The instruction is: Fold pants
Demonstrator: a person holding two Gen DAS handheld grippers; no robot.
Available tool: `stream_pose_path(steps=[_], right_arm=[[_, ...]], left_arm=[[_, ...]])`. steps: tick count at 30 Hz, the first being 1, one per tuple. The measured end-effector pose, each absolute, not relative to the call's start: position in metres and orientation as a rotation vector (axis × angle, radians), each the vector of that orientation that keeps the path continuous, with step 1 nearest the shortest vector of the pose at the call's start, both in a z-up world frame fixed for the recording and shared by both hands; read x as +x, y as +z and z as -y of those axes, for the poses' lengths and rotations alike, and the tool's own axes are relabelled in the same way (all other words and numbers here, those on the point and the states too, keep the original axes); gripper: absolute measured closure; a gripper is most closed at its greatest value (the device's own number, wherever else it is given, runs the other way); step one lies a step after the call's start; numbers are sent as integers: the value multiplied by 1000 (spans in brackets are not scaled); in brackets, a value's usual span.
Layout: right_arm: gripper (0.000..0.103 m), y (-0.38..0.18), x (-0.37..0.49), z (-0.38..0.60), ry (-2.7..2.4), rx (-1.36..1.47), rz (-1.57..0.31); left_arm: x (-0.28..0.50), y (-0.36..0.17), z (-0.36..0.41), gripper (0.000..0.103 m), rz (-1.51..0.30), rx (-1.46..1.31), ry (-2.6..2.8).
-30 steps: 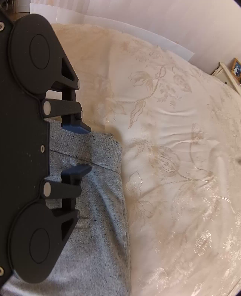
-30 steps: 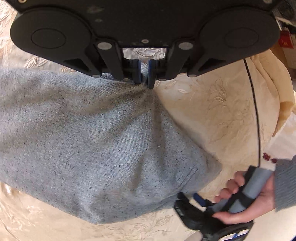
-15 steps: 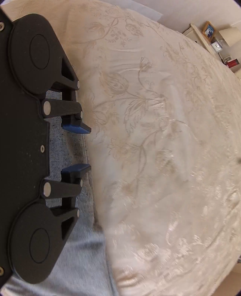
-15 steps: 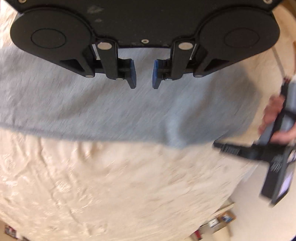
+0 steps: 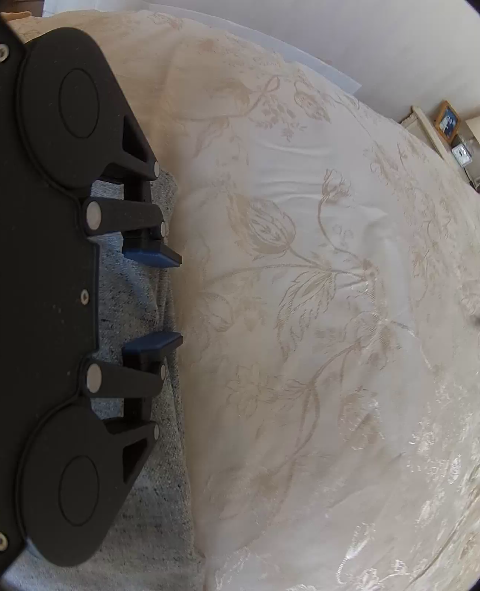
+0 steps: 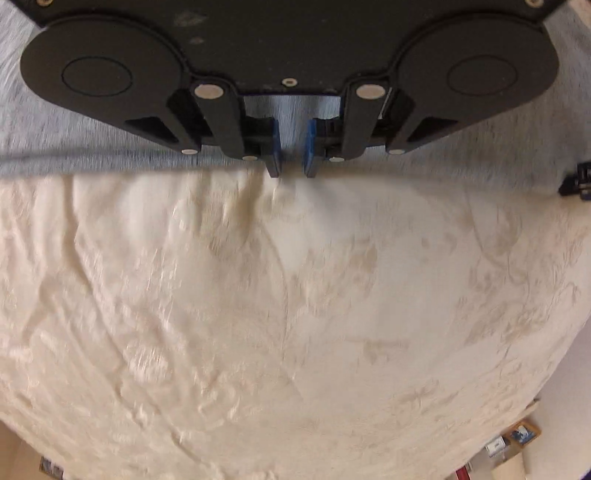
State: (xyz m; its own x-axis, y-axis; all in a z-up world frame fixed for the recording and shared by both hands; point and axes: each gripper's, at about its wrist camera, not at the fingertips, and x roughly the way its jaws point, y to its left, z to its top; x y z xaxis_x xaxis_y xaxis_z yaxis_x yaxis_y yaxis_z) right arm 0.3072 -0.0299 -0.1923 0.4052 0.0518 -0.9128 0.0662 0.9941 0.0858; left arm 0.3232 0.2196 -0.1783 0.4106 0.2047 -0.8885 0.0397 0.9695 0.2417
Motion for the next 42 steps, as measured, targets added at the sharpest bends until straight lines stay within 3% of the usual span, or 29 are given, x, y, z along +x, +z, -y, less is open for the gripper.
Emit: stream_pose_path(steps=[10,20,27,35,42], right_arm=[[76,-142,237,109,-67,230,-1037],[74,-129,145,280,-201,201,-1064],[72,-157,156,393,-255,274,-1095],[75,-219,233,428,-270,279,-1168],[75,-196,241,445,-193,248,-1089]], left_arm=[[259,-116,-190,55,-1120,157,131],[189,-131,-27,55,-1233,210,-9],[174,-133,67,54,-1229,235,-84],[173,-126,107,54,-1212,278,-94],[187,-135,147,55,-1223,306,-145]])
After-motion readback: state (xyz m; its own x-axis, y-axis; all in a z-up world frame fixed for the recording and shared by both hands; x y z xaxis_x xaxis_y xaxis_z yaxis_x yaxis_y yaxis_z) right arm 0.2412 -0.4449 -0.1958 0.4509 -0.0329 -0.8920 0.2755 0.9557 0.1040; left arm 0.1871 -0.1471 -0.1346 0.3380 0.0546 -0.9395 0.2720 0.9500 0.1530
